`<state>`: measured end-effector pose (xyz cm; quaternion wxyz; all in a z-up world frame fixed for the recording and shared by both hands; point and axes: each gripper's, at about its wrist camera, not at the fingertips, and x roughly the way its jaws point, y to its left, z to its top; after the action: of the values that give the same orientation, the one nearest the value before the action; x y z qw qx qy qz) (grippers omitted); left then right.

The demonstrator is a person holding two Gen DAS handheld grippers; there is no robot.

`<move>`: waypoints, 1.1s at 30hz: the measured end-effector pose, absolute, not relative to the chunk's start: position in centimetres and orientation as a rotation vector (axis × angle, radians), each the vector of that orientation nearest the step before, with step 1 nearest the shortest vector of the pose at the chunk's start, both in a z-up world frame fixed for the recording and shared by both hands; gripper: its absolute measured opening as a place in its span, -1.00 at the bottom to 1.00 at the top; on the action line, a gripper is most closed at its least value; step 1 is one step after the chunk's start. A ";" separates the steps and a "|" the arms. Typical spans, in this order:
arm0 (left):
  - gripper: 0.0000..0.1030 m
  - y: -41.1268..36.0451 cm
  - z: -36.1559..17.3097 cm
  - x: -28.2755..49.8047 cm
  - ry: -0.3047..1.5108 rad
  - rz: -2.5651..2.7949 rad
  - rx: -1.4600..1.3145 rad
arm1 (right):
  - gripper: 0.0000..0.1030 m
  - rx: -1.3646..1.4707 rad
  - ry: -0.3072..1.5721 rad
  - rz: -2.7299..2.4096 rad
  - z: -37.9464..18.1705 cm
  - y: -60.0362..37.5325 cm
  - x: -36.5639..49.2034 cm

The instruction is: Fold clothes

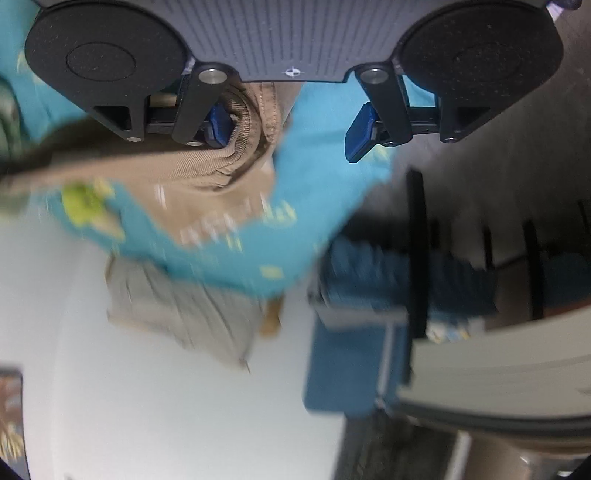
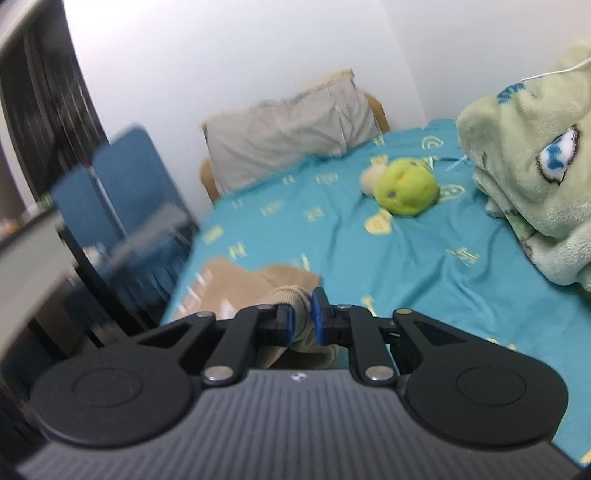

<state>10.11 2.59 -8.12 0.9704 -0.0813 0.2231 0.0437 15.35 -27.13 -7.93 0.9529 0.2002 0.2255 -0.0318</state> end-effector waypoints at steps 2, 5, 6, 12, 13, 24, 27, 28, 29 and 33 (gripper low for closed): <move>0.31 3.2 -7.0 9.6 0.390 0.114 -0.184 | -0.59 0.368 0.501 -0.067 -8.8 -26.9 15.8; 0.31 3.8 -6.0 8.9 0.346 0.179 -0.195 | 0.17 0.294 0.556 -0.090 -10.0 -26.2 16.5; 0.31 4.0 -5.9 8.8 0.347 0.195 -0.207 | 0.48 0.265 0.580 -0.107 -10.5 -26.0 16.8; 0.31 5.4 -5.9 8.9 0.392 0.239 -0.250 | 0.61 0.231 0.787 -0.114 -14.2 -25.6 18.3; 0.31 5.6 -6.0 9.0 0.394 0.240 -0.244 | 0.61 0.220 0.781 -0.129 -14.3 -25.6 18.2; 0.38 4.2 -4.4 7.2 0.244 0.202 -0.202 | 0.61 0.367 0.408 -0.227 -8.0 -27.6 13.9; 0.39 3.7 -1.9 5.6 0.153 0.187 -0.223 | 0.61 0.348 0.306 -0.217 -5.6 -27.7 12.5; 0.39 3.6 -0.9 5.0 0.126 0.185 -0.232 | 0.61 0.351 0.270 -0.211 -4.5 -27.7 11.9; 0.39 3.7 0.5 4.3 0.095 0.185 -0.238 | 0.61 0.357 0.236 -0.203 -3.2 -27.8 11.3; 0.39 3.8 6.5 1.2 -0.027 0.183 -0.260 | 0.61 0.372 0.120 -0.142 3.1 -27.7 8.2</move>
<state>1.20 3.85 6.46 0.9873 -0.1296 -0.0137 0.0911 8.15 -27.70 3.06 0.9784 0.1848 0.0598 -0.0704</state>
